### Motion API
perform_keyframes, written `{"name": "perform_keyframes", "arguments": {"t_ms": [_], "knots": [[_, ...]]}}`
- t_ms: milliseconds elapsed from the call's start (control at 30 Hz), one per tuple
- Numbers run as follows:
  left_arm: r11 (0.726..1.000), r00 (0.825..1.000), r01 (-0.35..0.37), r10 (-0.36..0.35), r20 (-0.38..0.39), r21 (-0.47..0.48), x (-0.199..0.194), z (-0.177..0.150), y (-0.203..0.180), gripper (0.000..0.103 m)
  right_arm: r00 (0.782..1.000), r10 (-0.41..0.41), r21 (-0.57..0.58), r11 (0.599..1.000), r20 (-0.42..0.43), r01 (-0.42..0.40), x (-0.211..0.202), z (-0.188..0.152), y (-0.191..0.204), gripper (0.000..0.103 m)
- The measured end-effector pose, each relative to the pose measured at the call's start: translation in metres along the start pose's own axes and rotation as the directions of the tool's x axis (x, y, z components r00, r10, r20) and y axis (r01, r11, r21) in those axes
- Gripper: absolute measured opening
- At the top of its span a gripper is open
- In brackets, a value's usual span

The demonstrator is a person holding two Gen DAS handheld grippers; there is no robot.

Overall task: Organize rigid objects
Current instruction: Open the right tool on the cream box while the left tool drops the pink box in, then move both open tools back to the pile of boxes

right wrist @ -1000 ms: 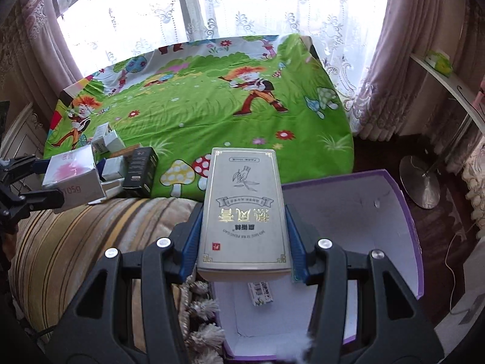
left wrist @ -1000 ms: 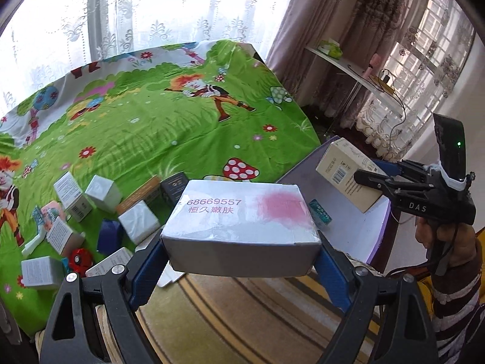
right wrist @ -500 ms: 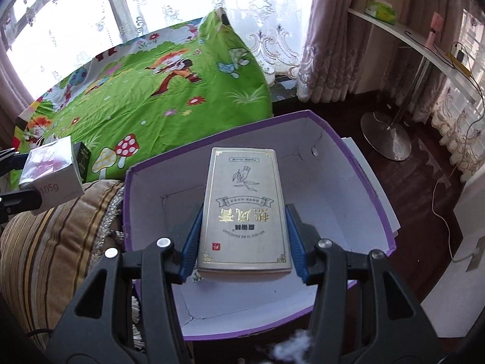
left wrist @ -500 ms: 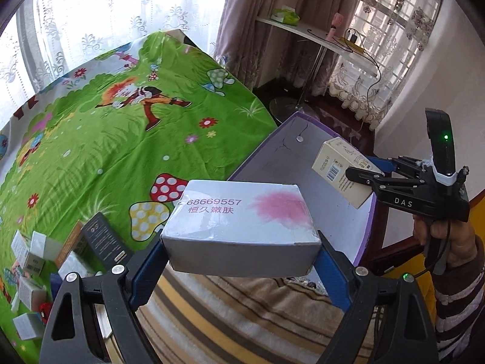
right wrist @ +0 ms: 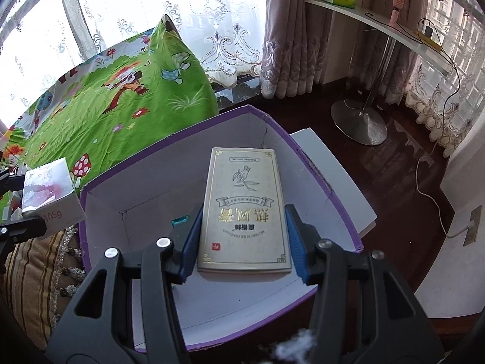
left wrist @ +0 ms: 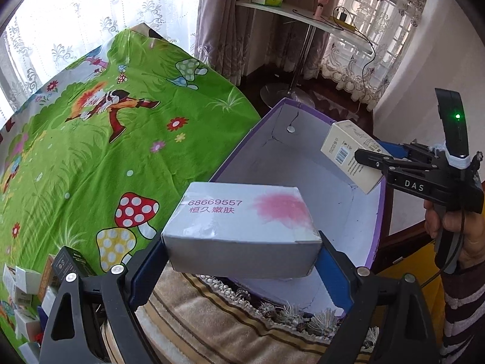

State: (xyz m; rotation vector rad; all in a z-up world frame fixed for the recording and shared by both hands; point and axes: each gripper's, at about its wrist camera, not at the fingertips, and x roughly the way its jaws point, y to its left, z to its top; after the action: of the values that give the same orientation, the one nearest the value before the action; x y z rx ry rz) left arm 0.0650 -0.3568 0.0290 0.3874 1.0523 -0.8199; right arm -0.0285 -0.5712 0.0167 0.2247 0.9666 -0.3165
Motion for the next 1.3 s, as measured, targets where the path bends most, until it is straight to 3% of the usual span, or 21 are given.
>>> {"name": "perform_keyframes", "arguments": {"t_ms": [267, 500, 600, 700, 900, 1300], "knots": [[0.997, 0.999, 0.033, -0.033, 0.008, -0.066, -0.003, 0.0, 0.012, 0.094, 1.0, 0.013, 0.014, 1.0, 0.005, -0.013, 0.002, 0.002, -0.003, 0.056], [0.982, 0.991, 0.058, -0.034, 0.13, -0.179, -0.036, -0.014, 0.041, 0.094, 1.0, 0.017, 0.011, 1.0, 0.004, -0.018, 0.001, 0.005, 0.001, 0.056], [0.975, 0.986, 0.054, -0.017, 0.169, -0.215, -0.049, -0.025, 0.053, 0.094, 0.999, 0.034, 0.008, 0.999, -0.005, -0.034, 0.002, 0.003, 0.006, 0.064], [0.965, 0.979, 0.076, -0.024, 0.202, -0.253, -0.06, -0.038, 0.065, 0.094, 0.997, 0.069, -0.023, 0.997, -0.041, -0.07, 0.007, -0.001, 0.018, 0.066], [0.945, 0.976, 0.042, 0.031, 0.218, -0.326, -0.082, -0.067, 0.095, 0.094, 0.992, 0.118, -0.046, 0.992, -0.049, -0.12, 0.007, -0.003, 0.045, 0.067], [0.887, 0.961, -0.064, 0.178, 0.209, -0.458, -0.124, -0.137, 0.155, 0.094, 0.971, 0.238, -0.165, 0.958, -0.007, -0.236, -0.028, 0.005, 0.123, 0.08]]}}
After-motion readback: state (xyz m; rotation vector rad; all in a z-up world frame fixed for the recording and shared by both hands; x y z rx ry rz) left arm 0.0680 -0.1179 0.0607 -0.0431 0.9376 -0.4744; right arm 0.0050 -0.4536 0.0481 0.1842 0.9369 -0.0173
